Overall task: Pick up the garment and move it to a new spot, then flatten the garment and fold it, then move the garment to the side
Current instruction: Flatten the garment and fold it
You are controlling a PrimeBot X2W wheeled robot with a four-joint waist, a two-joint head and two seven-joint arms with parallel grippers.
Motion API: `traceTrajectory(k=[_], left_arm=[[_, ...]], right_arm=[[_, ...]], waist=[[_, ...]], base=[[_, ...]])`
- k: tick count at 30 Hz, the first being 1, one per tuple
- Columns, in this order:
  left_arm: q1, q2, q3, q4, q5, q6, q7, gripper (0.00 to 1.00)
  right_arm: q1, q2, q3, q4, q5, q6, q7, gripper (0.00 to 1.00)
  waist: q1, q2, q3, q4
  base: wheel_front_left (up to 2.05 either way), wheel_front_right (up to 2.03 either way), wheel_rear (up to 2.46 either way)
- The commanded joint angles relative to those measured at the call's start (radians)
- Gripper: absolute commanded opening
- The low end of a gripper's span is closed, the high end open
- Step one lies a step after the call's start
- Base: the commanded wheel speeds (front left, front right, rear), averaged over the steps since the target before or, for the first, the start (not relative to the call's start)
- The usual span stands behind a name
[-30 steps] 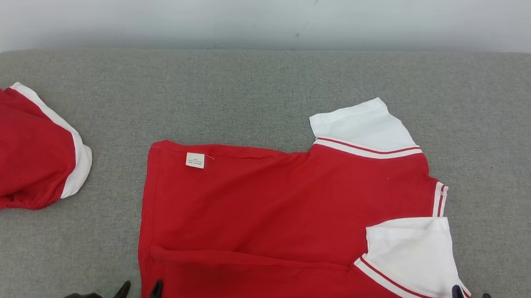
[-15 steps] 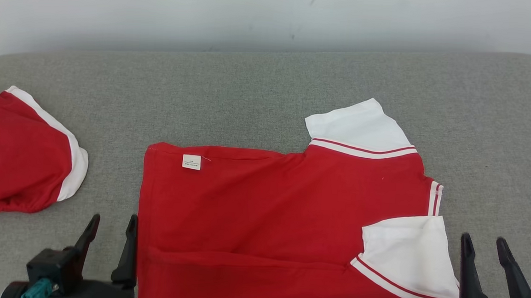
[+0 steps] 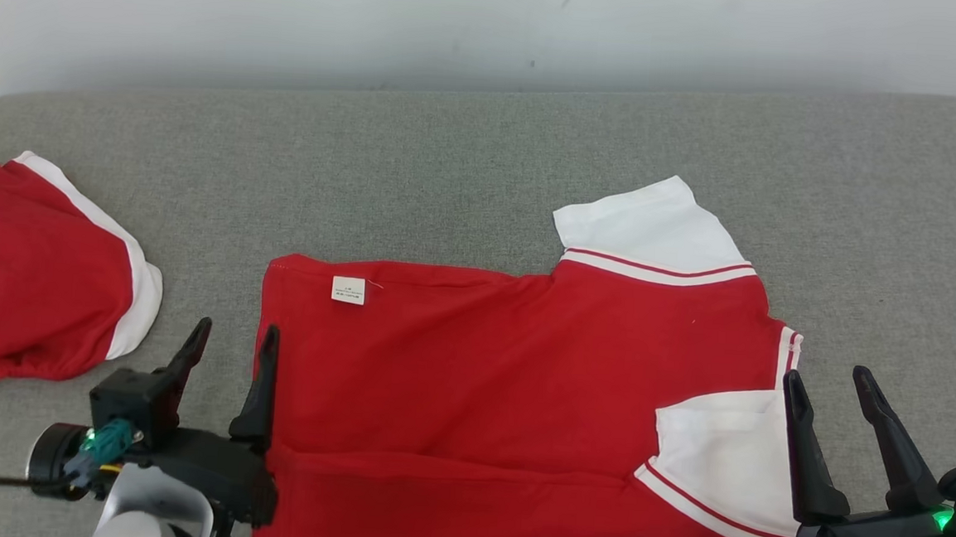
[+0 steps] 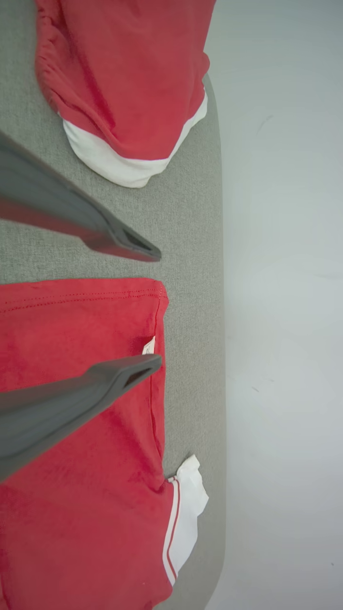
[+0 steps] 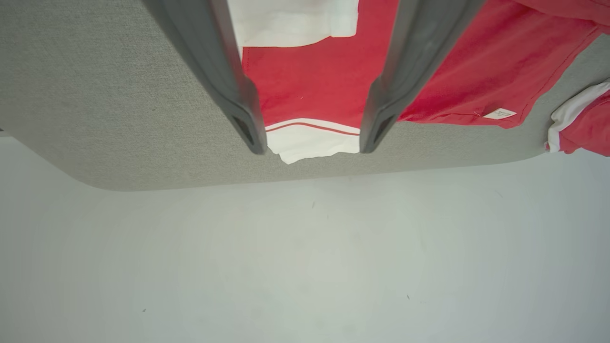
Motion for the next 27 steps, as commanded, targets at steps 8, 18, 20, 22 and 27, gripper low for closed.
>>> traceTrajectory(k=[8, 18, 20, 22, 27], left_arm=[[-0.18, -0.035, -0.029, 0.18, -0.051, -0.104, 0.064, 1.0], [-0.39, -0.077, -0.025, 0.52, -0.115, -0.219, 0.102, 1.0], [-0.418, -0.082, -0.021, 0.576, -0.127, -0.234, 0.103, 1.0], [-0.442, -0.086, -0.018, 0.623, -0.134, -0.247, 0.101, 1.0], [-0.476, -0.097, -0.015, 0.695, -0.142, -0.267, 0.087, 1.0]], right_arm=[[-0.018, -0.008, 0.015, -0.018, 0.002, -0.001, 0.007, 1.0], [-0.082, -0.018, 0.067, 0.019, 0.028, -0.001, -0.02, 1.0], [-0.093, -0.017, 0.069, 0.026, 0.033, -0.001, -0.029, 1.0], [-0.098, -0.016, 0.07, 0.036, 0.036, -0.001, -0.036, 1.0], [-0.111, -0.018, 0.07, 0.05, 0.043, -0.001, -0.047, 1.0]], waist=[[-0.0001, 0.0, 0.039, -0.013], [-0.0001, 0.0, 0.117, -0.067], [-0.0001, 0.0, 0.129, -0.072], [-0.0001, 0.0, 0.14, -0.075], [-0.0001, 0.0, 0.152, -0.076]], base=[[0.0, 0.0, 0.0], [0.0, 0.0, 0.0], [0.0, 0.0, 0.0], [0.0, 0.0, 0.0], [0.0, 0.0, 0.0]])
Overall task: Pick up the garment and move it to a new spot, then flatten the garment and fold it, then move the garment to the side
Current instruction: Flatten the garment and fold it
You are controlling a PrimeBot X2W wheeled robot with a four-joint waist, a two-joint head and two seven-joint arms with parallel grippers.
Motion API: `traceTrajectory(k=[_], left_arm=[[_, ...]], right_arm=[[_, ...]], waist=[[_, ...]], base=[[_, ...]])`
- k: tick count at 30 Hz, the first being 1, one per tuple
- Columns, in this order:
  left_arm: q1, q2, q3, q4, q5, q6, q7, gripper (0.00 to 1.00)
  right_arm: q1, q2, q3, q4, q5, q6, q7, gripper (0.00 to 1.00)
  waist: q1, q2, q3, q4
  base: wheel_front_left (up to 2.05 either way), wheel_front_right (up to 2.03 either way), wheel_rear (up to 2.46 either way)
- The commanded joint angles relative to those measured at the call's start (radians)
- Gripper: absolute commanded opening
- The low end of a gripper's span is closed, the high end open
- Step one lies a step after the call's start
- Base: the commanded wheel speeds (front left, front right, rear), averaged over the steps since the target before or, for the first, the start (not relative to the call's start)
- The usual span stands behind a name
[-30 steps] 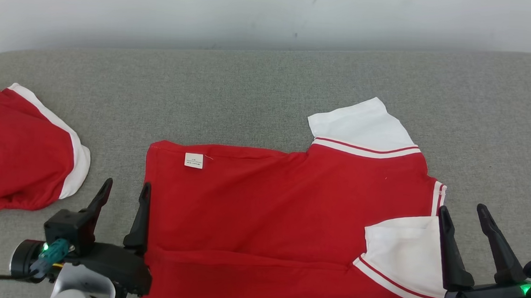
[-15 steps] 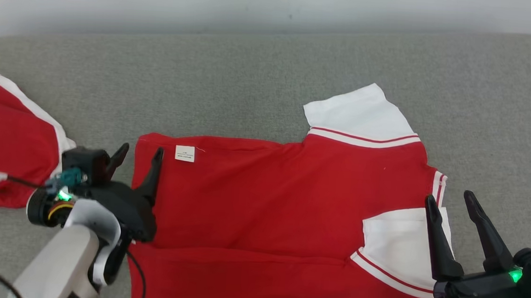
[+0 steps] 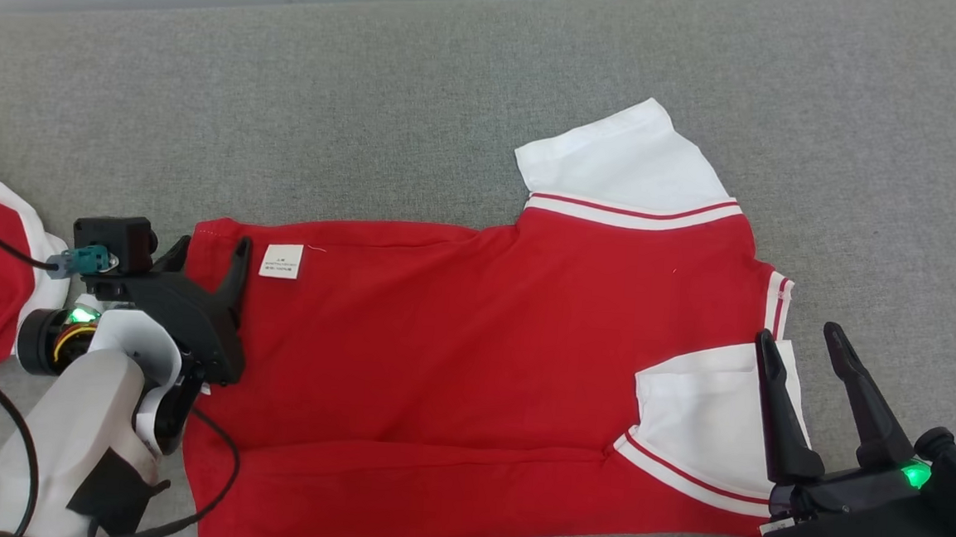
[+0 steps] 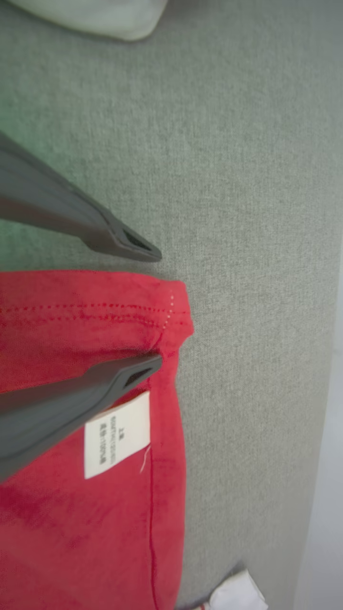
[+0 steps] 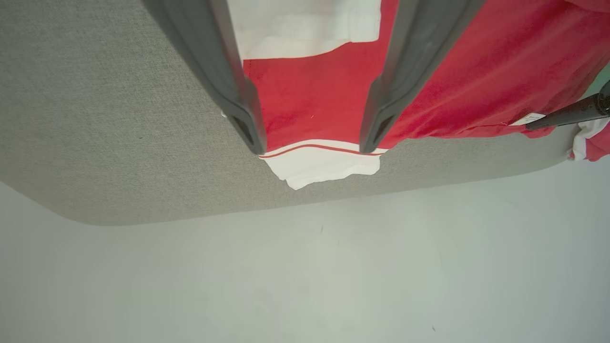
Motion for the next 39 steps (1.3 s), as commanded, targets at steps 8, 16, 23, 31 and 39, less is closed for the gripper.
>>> traceTrajectory(k=[8, 16, 23, 31, 39], left_arm=[[-0.015, -0.007, -0.003, 0.035, 0.005, -0.025, -0.075, 0.0], [0.061, 0.001, -0.017, -0.067, 0.03, 0.016, -0.142, 0.0], [0.116, 0.013, -0.031, -0.201, 0.042, 0.059, -0.126, 0.0], [0.09, -0.004, -0.062, -0.311, 0.058, 0.075, -0.093, 0.0], [0.019, -0.049, -0.094, -0.34, 0.078, 0.068, -0.099, 0.0]], right_arm=[[-0.006, 0.005, -0.029, 0.017, 0.013, -0.001, -0.02, 1.0], [-0.005, 0.009, -0.108, 0.025, 0.02, -0.001, -0.021, 1.0], [-0.157, -0.042, -0.176, 0.149, 0.072, -0.001, -0.062, 1.0], [-0.447, -0.165, -0.114, 0.41, 0.13, -0.001, -0.059, 1.0], [-0.718, -0.281, 0.073, 0.633, 0.204, 0.0, 0.022, 1.0]], waist=[[-0.0002, -0.0001, 0.002, 0.003], [-0.0002, -0.0001, -0.026, 0.017], [-0.0002, -0.0001, -0.018, 0.04], [-0.0002, -0.0001, 0.049, 0.109], [-0.0002, -0.0001, 0.135, 0.183]], base=[[0.0, 0.0, 0.0], [0.0, 0.0, 0.0], [0.0, 0.0, 0.0], [0.0, 0.0, 0.0], [0.0, 0.0, 0.0]])
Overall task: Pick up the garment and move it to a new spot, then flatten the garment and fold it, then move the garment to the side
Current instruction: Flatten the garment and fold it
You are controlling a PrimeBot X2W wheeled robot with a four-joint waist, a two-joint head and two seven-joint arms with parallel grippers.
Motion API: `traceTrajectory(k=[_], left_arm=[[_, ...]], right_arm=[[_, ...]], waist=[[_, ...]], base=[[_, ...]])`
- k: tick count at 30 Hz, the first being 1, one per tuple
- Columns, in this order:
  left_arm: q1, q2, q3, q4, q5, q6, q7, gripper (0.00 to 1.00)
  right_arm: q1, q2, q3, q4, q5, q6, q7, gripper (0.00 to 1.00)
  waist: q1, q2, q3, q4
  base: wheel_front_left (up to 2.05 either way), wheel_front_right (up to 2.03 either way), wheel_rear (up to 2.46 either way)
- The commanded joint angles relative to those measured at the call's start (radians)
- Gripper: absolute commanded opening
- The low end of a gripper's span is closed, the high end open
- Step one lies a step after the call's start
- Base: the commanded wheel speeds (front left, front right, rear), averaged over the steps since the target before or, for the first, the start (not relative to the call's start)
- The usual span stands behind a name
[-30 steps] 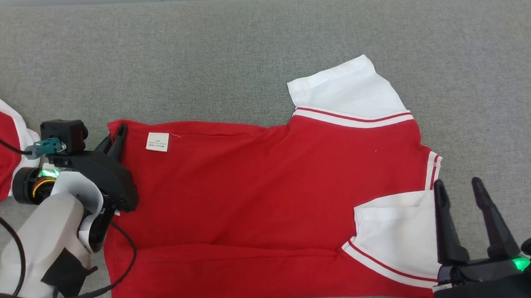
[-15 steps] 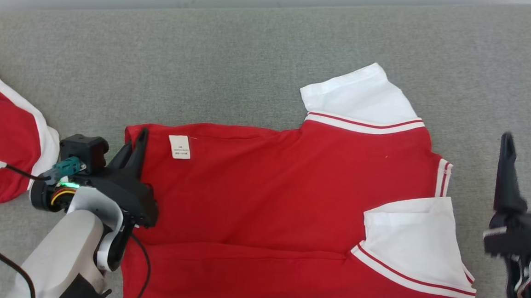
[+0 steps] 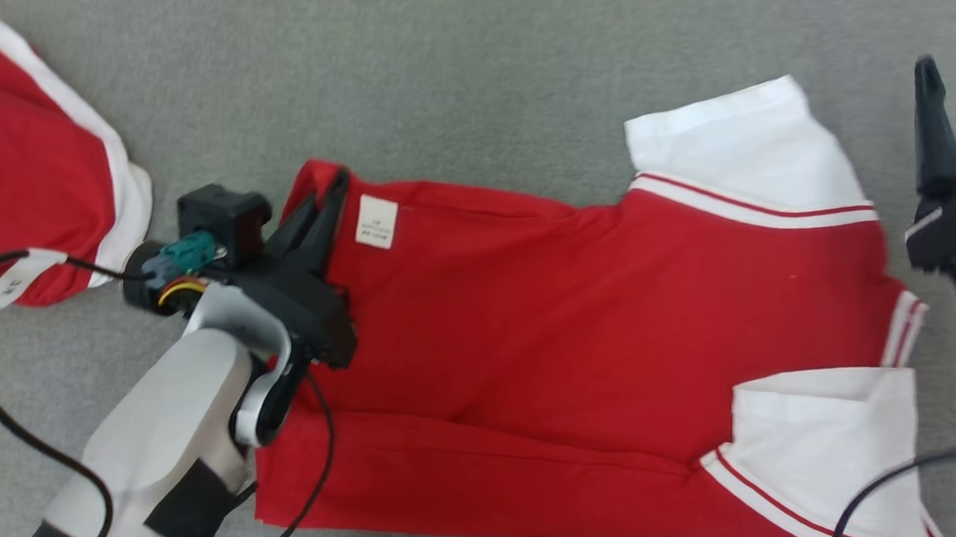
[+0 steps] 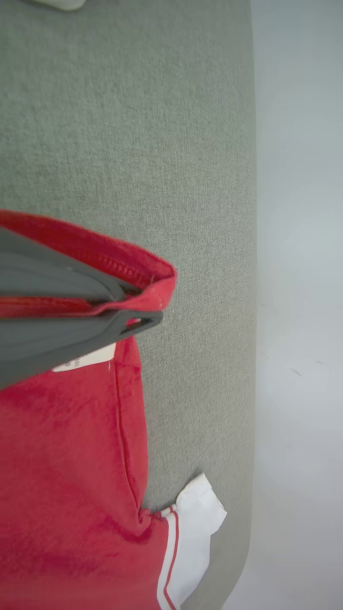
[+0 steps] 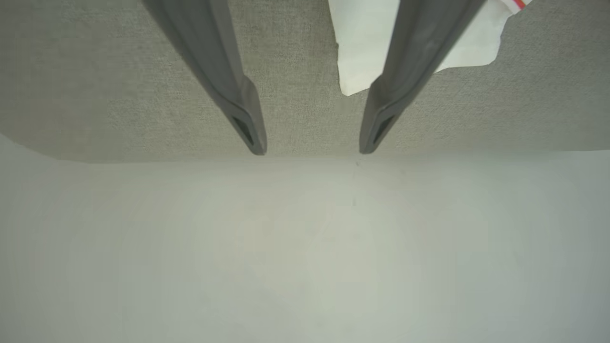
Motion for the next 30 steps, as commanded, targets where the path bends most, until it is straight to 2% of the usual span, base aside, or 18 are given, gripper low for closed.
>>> traceTrajectory(k=[1, 9, 18, 19, 20, 21, 26, 30], left_arm=[[-0.028, -0.012, -0.008, 0.0, 0.014, -0.005, -0.009, 0.0], [-0.081, -0.047, -0.028, 0.025, 0.022, -0.02, -0.031, 0.0], [-0.111, -0.062, -0.035, 0.06, 0.019, -0.033, -0.055, 0.0], [-0.113, -0.063, -0.035, 0.063, 0.018, -0.03, -0.057, 0.0], [-0.115, -0.063, -0.035, 0.067, 0.016, -0.031, -0.058, 0.0], [-0.116, -0.064, -0.034, 0.07, 0.014, -0.031, -0.061, 0.0], [-0.113, -0.052, -0.019, 0.077, 0.001, -0.031, -0.075, 0.0], [-0.098, -0.032, -0.012, 0.065, -0.004, -0.027, -0.075, 0.0]], right_arm=[[-0.062, -0.033, 0.057, 0.045, 0.023, 0.0, 0.023, 1.0], [-0.199, -0.119, 0.272, 0.159, 0.106, 0.0, 0.099, 1.0], [-0.308, -0.159, 0.429, 0.239, 0.242, 0.0, 0.177, 1.0], [-0.318, -0.163, 0.443, 0.243, 0.253, 0.0, 0.18, 0.83], [-0.326, -0.166, 0.455, 0.246, 0.265, 0.0, 0.179, 0.35], [-0.333, -0.169, 0.463, 0.246, 0.276, 0.0, 0.172, 0.0], [-0.354, -0.179, 0.501, 0.232, 0.326, 0.0, 0.113, 0.0], [-0.327, -0.199, 0.528, 0.177, 0.37, 0.0, 0.05, 0.0]], waist=[[-0.0001, -0.0001, 0.067, 0.059], [-0.0001, -0.0001, 0.119, 0.095], [-0.0001, -0.0001, 0.147, 0.099], [-0.0001, -0.0001, 0.148, 0.099], [-0.0001, -0.0001, 0.148, 0.098], [-0.0001, -0.0001, 0.148, 0.097], [-0.0001, -0.0001, 0.134, 0.087], [-0.0001, -0.0001, 0.111, 0.072]], base=[[0.0, 0.0, 0.0], [0.0, 0.0, 0.0], [0.0, 0.0, 0.0], [0.0, 0.0, 0.0], [0.0, 0.0, 0.0], [0.0, 0.0, 0.0], [0.0, 0.0, 0.0], [0.0, 0.0, 0.0]])
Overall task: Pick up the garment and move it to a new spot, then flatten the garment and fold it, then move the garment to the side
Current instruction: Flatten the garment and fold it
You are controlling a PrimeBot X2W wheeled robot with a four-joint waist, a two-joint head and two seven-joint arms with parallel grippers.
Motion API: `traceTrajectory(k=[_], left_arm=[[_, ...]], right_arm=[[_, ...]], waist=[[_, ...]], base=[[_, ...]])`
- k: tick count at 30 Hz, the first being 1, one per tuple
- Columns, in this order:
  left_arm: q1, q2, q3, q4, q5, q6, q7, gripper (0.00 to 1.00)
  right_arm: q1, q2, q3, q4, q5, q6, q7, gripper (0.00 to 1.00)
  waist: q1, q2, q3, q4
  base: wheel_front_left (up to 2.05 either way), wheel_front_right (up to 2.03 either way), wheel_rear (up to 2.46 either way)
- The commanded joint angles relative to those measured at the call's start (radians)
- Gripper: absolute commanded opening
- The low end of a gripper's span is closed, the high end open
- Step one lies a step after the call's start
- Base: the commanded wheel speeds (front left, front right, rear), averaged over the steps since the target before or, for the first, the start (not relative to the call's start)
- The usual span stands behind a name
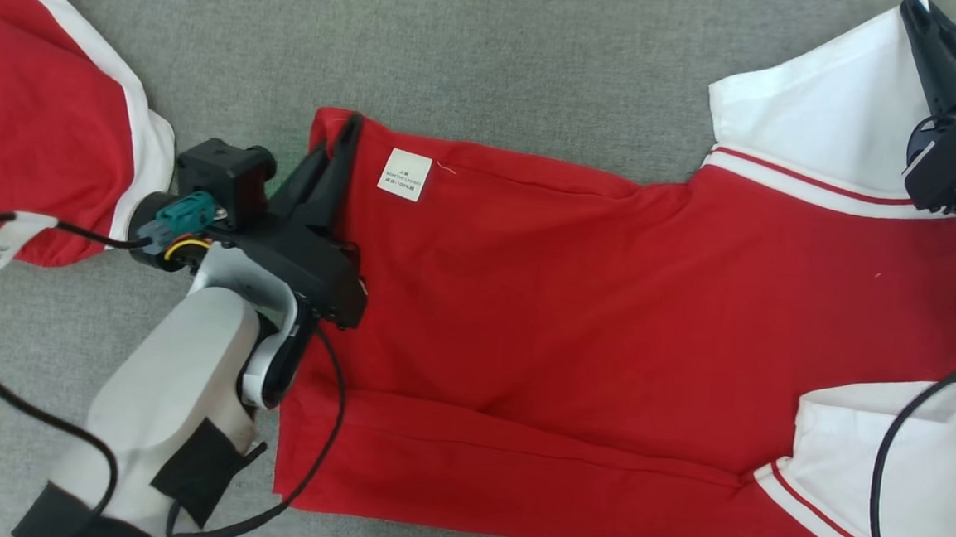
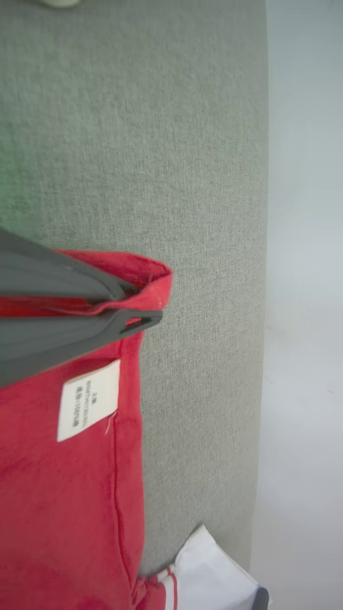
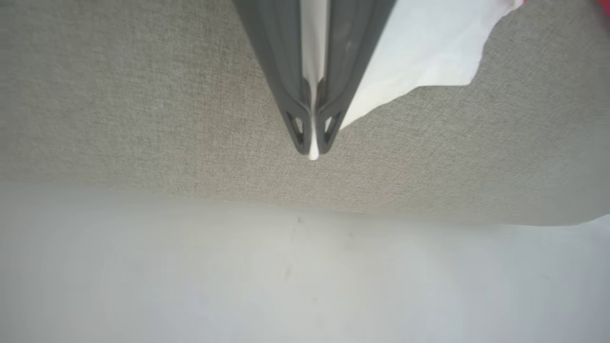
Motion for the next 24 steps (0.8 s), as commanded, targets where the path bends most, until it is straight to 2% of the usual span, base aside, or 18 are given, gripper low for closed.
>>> traceTrajectory(k=[1, 7, 14, 24], left_arm=[[0.024, 0.024, 0.01, -0.015, -0.007, 0.007, 0.004, 0.0], [0.086, 0.072, 0.038, -0.098, -0.049, 0.005, 0.022, 0.0], [0.203, 0.148, 0.076, -0.238, -0.097, 0.028, 0.064, 0.0], [0.374, 0.226, 0.103, -0.437, -0.161, 0.052, 0.119, 0.0]], right_arm=[[0.036, -0.025, 0.019, -0.057, 0.035, 0.0, -0.034, 0.0], [0.129, -0.089, 0.038, -0.2, 0.081, 0.0, -0.098, 0.0], [0.291, -0.147, 0.018, -0.343, 0.128, 0.0, -0.151, 0.0], [0.504, -0.164, -0.035, -0.469, 0.158, 0.0, -0.186, 0.0]], waist=[[-0.0001, 0.0, -0.027, -0.022], [-0.0001, 0.0, -0.072, -0.064], [-0.0001, 0.0, -0.118, -0.097], [-0.0001, 0.0, -0.18, -0.126]], base=[[0.0, 0.0, 0.0], [0.0, 0.0, 0.0], [0.0, 0.0, 0.0], [0.0, 0.0, 0.0]])
